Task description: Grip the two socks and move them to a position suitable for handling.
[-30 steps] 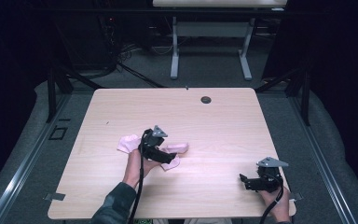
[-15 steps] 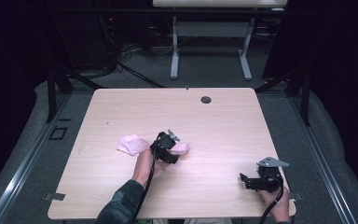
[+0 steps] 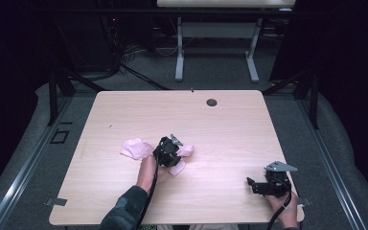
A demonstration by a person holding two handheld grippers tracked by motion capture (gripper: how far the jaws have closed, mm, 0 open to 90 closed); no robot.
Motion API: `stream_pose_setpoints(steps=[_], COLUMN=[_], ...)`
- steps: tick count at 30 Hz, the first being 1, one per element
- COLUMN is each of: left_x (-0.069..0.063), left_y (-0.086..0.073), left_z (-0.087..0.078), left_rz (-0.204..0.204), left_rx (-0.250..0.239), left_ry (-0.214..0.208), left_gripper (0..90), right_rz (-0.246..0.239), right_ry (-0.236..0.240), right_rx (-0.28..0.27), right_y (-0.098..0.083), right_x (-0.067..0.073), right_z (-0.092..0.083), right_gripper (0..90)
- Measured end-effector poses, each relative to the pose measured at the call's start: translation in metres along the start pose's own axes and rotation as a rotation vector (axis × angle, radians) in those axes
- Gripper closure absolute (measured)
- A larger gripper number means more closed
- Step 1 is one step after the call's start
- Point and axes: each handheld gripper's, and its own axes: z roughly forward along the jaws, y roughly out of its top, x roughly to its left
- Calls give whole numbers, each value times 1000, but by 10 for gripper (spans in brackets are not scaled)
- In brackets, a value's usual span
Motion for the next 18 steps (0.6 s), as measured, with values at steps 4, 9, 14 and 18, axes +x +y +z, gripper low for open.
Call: stream_pose_setpoints(steps=[4,9,14,18], left_x=[-13,-41,-68,-81], left_y=[0,-9,-27,-41], left_z=[-34,-61,-57,-42], left_rz=[-1,46,93,101], left_rx=[-80,-95,-41,9], left_ry=[-56,-121,-173,-225], left_gripper=[800,796,793,792], right_rz=[0,1,1,1], right_ry=[0,1,1,0], right_rx=[0,-1,-1,-1], right_y=[0,0,0,0], right_x=[0,0,0,0], right_z=[0,0,0,0], right_gripper=[104,105,105,105])
